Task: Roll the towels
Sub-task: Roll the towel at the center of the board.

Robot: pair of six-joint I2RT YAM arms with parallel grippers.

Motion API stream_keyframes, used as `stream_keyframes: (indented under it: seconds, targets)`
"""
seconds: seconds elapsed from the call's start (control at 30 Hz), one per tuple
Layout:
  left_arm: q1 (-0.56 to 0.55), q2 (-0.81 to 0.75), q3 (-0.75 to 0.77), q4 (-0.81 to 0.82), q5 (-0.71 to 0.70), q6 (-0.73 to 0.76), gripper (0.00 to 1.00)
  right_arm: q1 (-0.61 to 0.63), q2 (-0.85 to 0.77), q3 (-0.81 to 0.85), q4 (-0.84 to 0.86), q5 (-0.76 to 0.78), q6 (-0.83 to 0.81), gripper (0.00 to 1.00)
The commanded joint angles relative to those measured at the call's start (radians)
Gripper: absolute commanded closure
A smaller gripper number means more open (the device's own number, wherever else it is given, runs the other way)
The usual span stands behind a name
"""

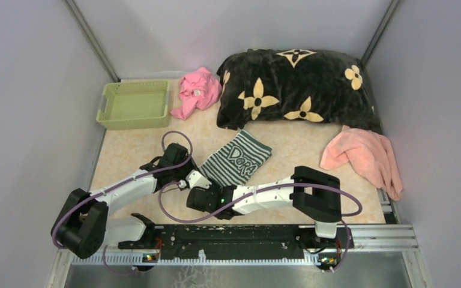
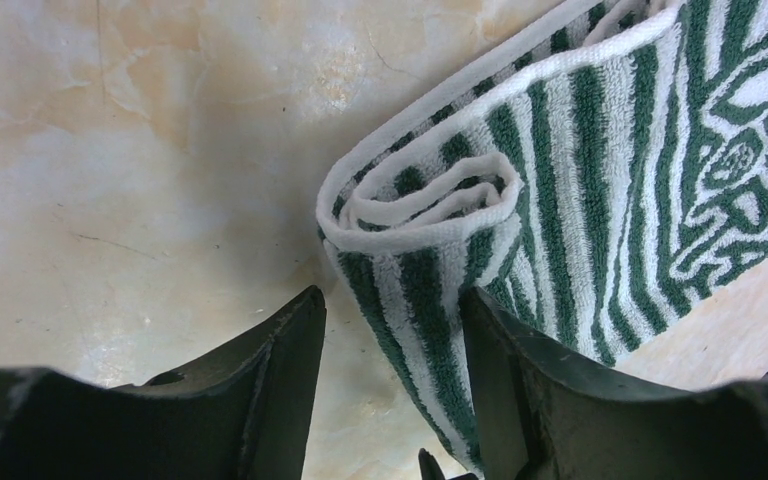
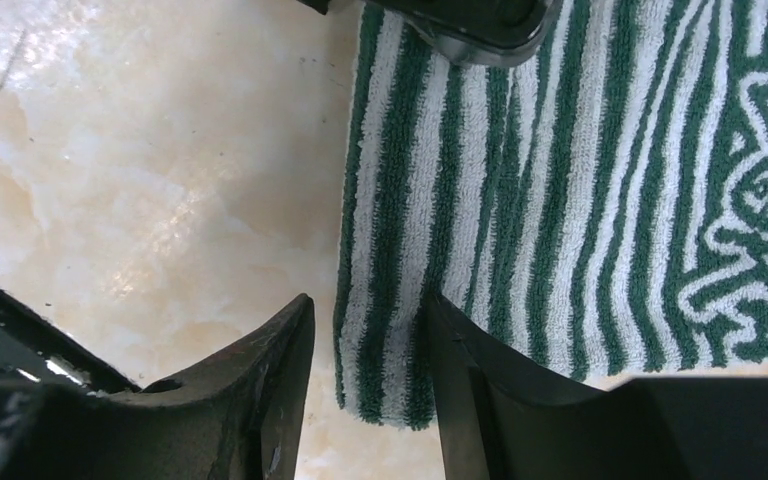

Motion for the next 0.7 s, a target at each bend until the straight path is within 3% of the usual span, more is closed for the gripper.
stream_keyframes:
  seconds: [0.0, 0.37, 0.57, 0.67]
  targets:
    - [0.001, 0.020, -0.024, -0.040, -0.036, 0.018, 0.40, 0.007, 0.009, -0.024, -0.031, 0.051, 0.035, 0.54]
    - [0.002, 0.015, -0.016, -0.042, -0.051, 0.013, 0.37, 0.007, 0.083, -0.092, -0.071, 0.030, 0.090, 0.58]
    - [0.021, 0.045, 0.008, -0.049, -0.046, 0.010, 0.34, 0.007, 0.064, -0.107, -0.024, -0.039, 0.053, 0.80]
    - [0.036, 0.024, 0.006, -0.055, -0.048, 0.000, 0.30, -0.001, 0.022, -0.132, 0.040, -0.160, 0.028, 0.91]
